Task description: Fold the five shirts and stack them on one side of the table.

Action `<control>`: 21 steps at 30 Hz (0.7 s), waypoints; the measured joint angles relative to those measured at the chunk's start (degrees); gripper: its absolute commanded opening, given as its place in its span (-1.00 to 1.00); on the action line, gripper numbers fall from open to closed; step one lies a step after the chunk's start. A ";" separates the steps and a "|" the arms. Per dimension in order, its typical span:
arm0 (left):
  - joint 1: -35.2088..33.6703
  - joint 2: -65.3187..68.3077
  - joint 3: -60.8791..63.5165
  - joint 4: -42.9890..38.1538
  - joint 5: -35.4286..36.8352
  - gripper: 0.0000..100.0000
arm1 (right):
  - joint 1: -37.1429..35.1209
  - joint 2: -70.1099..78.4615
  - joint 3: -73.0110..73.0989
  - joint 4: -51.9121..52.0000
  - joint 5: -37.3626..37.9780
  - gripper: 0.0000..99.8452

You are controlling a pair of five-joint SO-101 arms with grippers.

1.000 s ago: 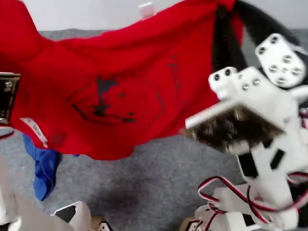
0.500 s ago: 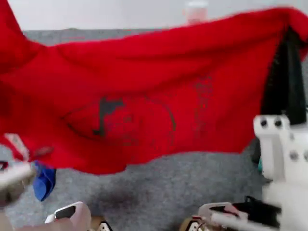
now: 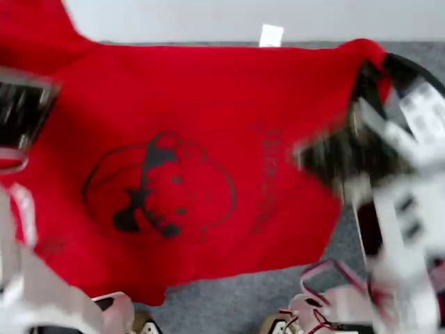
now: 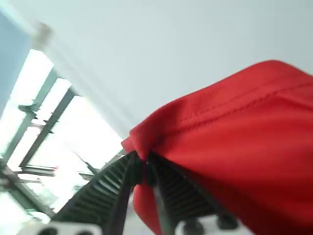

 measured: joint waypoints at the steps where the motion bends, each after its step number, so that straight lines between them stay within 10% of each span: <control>1: 1.49 0.79 2.99 0.00 -0.53 -0.99 | 0.00 0.26 4.04 0.00 -0.70 -0.98; 8: 10.29 9.85 24.79 0.00 -3.60 -0.99 | -1.67 0.88 40.35 -6.86 -2.99 -0.98; 21: 13.45 44.57 23.03 -13.45 0.79 -0.99 | -1.58 4.66 89.05 -59.87 -6.24 -0.98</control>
